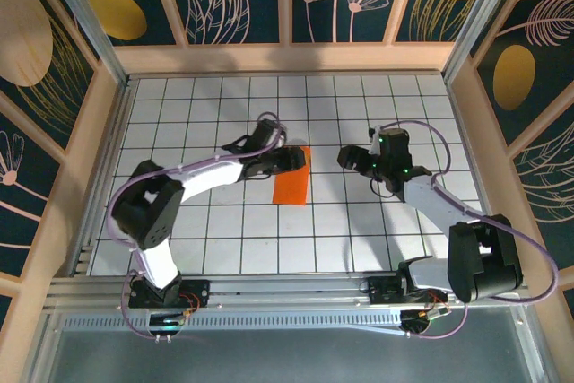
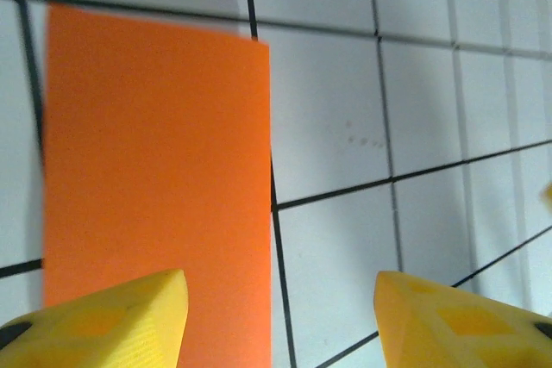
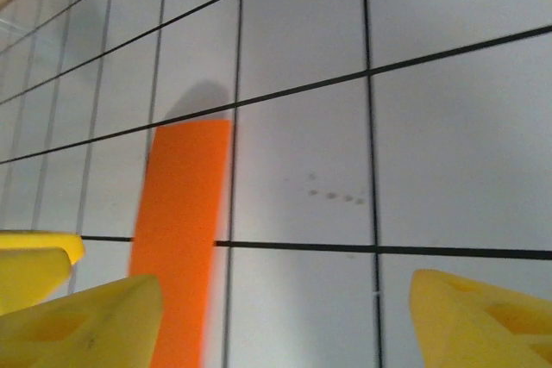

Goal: Fold a paper plane with a square sheet of paper (fold left side to right side)

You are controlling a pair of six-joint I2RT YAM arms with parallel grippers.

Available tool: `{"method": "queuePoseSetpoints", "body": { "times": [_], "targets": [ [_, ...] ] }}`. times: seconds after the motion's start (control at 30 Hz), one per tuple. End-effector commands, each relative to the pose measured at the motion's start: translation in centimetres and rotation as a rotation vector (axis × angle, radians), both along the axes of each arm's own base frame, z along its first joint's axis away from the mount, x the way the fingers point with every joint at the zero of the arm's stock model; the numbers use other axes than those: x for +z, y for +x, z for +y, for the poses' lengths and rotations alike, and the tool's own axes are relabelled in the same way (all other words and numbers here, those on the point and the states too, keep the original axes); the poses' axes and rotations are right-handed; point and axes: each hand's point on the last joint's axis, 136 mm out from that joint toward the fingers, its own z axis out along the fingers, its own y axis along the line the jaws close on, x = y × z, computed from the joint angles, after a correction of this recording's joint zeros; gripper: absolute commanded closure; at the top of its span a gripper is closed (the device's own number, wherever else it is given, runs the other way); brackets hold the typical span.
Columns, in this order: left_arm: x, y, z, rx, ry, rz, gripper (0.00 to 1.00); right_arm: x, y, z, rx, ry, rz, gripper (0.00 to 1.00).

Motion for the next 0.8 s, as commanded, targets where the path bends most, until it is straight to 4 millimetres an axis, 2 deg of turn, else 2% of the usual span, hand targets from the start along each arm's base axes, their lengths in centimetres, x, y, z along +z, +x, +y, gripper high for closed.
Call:
{"method": "queuePoseSetpoints", "body": {
  "times": [0.0,0.03,0.17,0.3,0.43,0.53,0.67,0.77],
  "targets": [
    [2.5,0.8,0.0,0.008,-0.203,-0.037,0.41,0.1,-1.0,3.5,0.118,0.088,0.052,0.30],
    [3.2,0.7,0.6,0.017,-0.245,-0.045,0.41,-0.3,-1.3,4.4,0.138,0.100,0.066,0.33],
    [2.9,0.9,2.9,0.090,-0.359,-0.037,0.41,-1.6,-2.3,8.3,0.209,0.177,0.124,0.46],
    [2.5,0.9,4.2,0.123,-0.424,-0.022,0.40,-2.9,-2.6,10.8,0.237,0.236,0.169,0.62],
    [1.5,0.8,4.5,0.127,-0.415,-0.002,0.40,-4.1,-2.1,11.6,0.234,0.248,0.191,0.82],
    [0.9,0.8,4.7,0.133,-0.406,0.004,0.41,-4.9,-1.5,11.9,0.229,0.241,0.202,0.93],
    [0.3,0.6,5.0,0.138,-0.388,0.014,0.41,-5.6,-1.0,12.3,0.237,0.234,0.213,1.00],
    [-0.2,0.5,5.2,0.138,-0.370,0.021,0.41,-6.1,-0.9,12.5,0.243,0.234,0.222,1.00]
  ]
}}
